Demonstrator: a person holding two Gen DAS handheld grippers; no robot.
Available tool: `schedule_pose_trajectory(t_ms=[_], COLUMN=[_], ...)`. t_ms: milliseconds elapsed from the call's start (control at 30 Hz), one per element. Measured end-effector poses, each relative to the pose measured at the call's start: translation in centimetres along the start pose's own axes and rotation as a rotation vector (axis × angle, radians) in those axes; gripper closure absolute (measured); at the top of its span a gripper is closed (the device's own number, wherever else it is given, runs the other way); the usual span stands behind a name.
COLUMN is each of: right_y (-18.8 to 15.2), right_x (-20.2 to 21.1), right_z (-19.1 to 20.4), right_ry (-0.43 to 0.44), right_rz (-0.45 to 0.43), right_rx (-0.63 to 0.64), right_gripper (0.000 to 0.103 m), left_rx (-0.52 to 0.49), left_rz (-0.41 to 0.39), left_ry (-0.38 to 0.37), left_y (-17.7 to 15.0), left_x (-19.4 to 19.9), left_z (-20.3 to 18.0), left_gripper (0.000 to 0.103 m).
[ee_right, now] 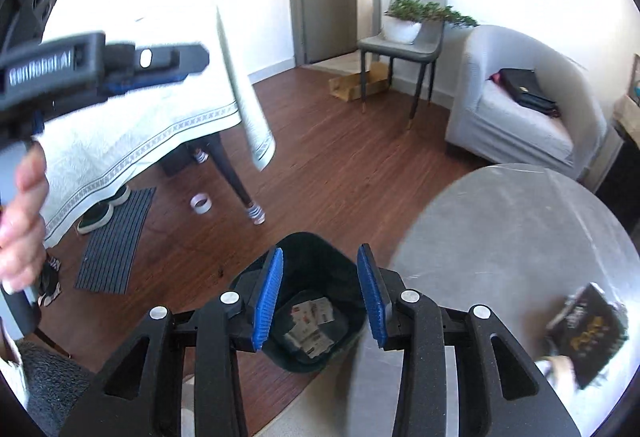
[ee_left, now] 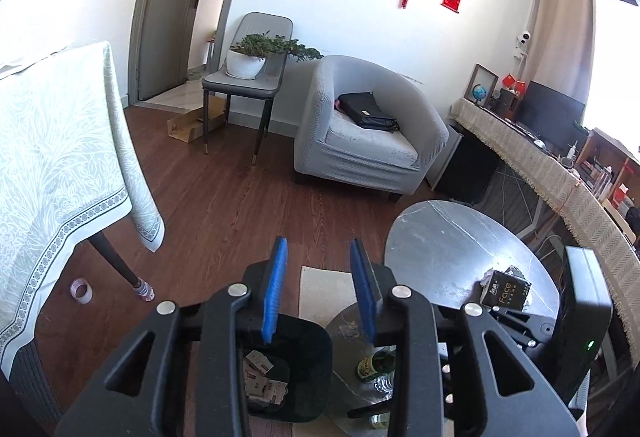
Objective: Collect trash
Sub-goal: 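Move both open tools from the bin back over the marble table, then grasp the brown cardboard tape roll with the left tool while the right tool grasps the black Face tissue pack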
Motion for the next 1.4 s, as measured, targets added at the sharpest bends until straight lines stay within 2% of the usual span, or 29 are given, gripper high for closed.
schedule_pose_trajectory(t_ms=[133, 267, 367, 500, 567, 633, 900, 1067, 1400], right_y=[0.1, -0.1, -0.3, -1.0, -1.2, -1.9, -4.0, -5.2, -6.4], right_x=[2.1, 4.7, 6.7, 8.9, 9.4, 10.6, 12.7, 13.7, 14.8], right_z=[-3.5, -7.0, -9.8, -12.9, -13.6, -15.2, -18.6, -19.8, -20.8], right_ry=[-0.051, -0.113, -0.152, -0.186, -0.196, -0.219, -0.253, -0.270, -0.268], right_rz=[-0.028, -0.060, -0.085, -0.120, -0.129, -0.148, -0.145, -0.141, -0.142], right_rx=[-0.043, -0.082, -0.119, -0.183, -0.197, -0.231, -0.281, -0.299, -0.324], right_gripper=[0.064, 0.064, 0.064, 0.064, 0.058, 0.056, 0.055, 0.055, 0.055], left_rx=[-0.036, -0.059, -0.054, -0.095, -0.117, -0.133, -0.171, -0.195, -0.214], left_rz=[0.022, 0.053, 0.089, 0.118, 0.132, 0.149, 0.223, 0.253, 0.278], left_ry=[-0.037, -0.077, -0.122, -0.163, -0.185, -0.216, -0.324, -0.330, -0.281], left_y=[-1.1, -2.6, -4.0, -5.8, -6.6, -7.5, -11.2, -13.1, -15.1], left_x=[-1.1, -2.3, -3.3, -4.4, -5.0, -5.4, -7.0, -8.4, -10.8], left_z=[-2.9, -5.5, -7.6, -10.6, -12.2, -13.7, -19.8, -22.2, -24.0], left_gripper=[0.059, 0.047, 0.045, 0.043, 0.041, 0.039, 0.038, 0.038, 0.040])
Point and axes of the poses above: each gripper's, at about its wrist camera, not at the fingertips, and x roughly against the way its jaws point, z to its left, y to its top, the point moved 6 cm from there along -x, roughly the way its jaws point, and after that the axes turned 8 degrees about -z, right-handed, at the moved point
